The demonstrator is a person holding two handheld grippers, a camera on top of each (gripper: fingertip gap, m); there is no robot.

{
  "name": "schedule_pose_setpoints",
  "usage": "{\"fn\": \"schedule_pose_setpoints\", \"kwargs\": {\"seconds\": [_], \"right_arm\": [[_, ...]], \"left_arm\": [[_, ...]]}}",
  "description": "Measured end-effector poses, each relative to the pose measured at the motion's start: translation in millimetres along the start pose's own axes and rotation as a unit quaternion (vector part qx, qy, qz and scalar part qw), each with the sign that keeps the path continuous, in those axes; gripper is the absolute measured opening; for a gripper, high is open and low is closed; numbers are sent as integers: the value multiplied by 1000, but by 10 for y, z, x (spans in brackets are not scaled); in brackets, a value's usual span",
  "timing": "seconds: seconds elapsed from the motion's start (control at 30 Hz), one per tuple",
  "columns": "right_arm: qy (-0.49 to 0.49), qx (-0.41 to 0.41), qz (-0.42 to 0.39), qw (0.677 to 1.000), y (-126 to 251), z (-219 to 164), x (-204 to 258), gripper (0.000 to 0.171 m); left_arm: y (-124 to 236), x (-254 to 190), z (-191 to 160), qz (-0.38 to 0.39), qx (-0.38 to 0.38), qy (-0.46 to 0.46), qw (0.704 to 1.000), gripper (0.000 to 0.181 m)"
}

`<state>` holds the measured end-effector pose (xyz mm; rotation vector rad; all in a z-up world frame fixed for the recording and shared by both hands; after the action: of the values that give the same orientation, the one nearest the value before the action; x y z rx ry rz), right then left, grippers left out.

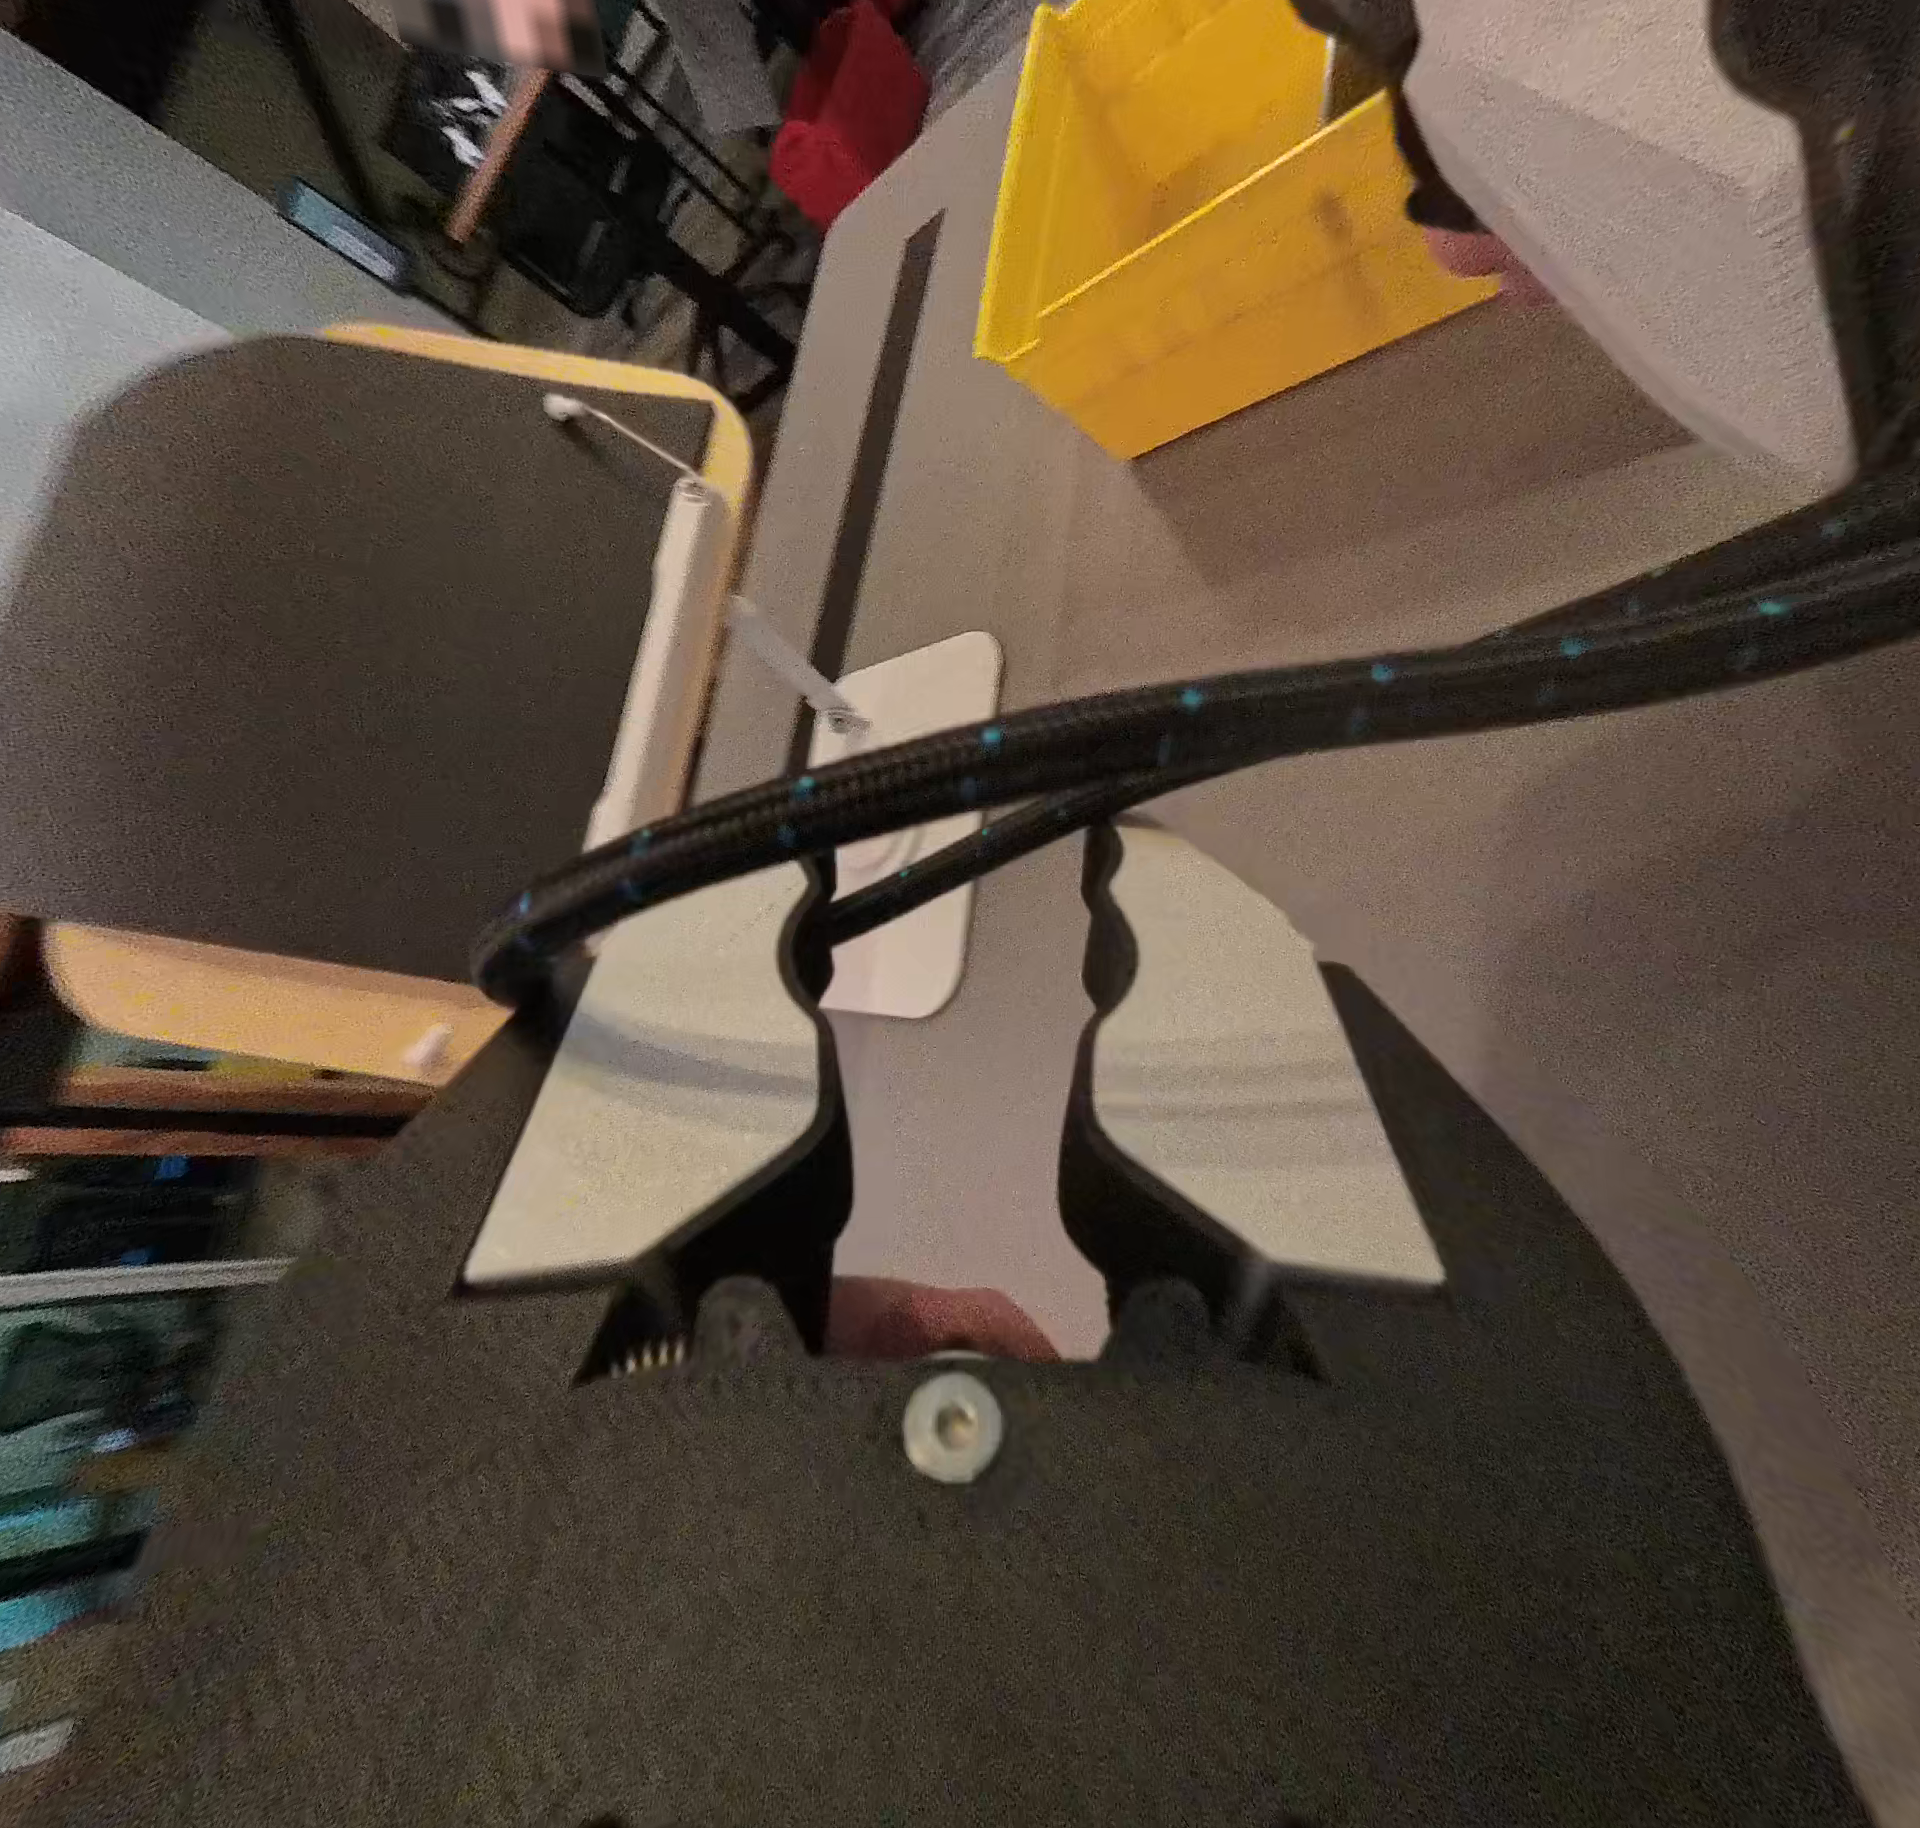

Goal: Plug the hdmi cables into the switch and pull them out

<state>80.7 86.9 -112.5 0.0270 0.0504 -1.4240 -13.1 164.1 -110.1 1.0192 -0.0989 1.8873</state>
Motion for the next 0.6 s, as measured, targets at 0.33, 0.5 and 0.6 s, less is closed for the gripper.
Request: {"fn": "schedule_pose_setpoints", "kwargs": {"seconds": [0.33,0.5,0.6], "right_arm": [[-58,55,-48,996,-69,-228,-168,0],[-77,70,-101,990,-100,-353,-287,0],[-64,85,-120,987,-79,-391,-342,0]], "left_arm": [[196,159,561,191,49,-362,911,44],[164,72,629,228,95,-444,861,44],[160,164,333,213,141,-382,888,44]]}}
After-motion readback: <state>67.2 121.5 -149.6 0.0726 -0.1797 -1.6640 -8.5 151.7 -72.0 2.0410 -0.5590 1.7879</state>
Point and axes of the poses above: each gripper's, where its closed fingertips meet, y back along the fingers, z out of its top, x = y × z across the jaws, the point moved 5 cm from there along y, back along the fingers, and after that the axes turned 9 degrees about -x, right-handed, at the moved point
